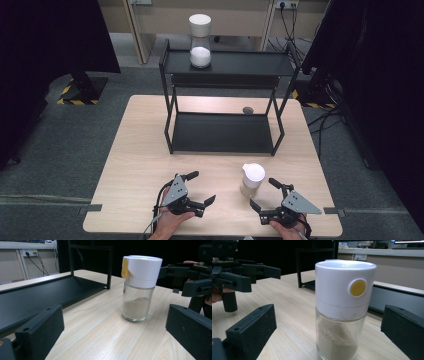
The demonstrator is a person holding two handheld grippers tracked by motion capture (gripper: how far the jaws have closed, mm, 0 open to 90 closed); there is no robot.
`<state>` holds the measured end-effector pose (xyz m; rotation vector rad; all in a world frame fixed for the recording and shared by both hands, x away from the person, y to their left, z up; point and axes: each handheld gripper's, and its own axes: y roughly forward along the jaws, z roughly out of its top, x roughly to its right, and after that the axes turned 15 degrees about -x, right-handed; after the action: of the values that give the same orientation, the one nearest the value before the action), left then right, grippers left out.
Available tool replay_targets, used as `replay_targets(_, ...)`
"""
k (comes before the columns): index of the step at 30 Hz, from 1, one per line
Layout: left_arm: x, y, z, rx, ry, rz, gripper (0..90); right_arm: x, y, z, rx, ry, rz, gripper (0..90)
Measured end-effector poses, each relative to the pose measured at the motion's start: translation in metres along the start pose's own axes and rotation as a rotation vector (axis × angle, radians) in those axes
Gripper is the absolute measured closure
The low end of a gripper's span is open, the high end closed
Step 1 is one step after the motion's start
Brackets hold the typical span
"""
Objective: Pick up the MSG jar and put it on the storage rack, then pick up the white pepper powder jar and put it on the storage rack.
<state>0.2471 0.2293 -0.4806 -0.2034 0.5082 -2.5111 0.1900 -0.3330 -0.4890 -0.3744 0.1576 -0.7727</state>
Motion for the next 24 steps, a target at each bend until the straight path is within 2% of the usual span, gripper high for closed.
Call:
replay_targets(11, -0.0017, 0.0029, -0.0004, -0.003, -0.020, -0.001, 1.3, 0.0042, -0.0008, -0.0023, 0.004, 0.021, 0.001, 0.5)
replay_targets(24, -0.0019, 0.0023, -0.0009, -0.001, -0.018, 0.003, 1.3, 0.0021, -0.0010, -0.0021, 0.002, 0.022, -0.007, 0.4)
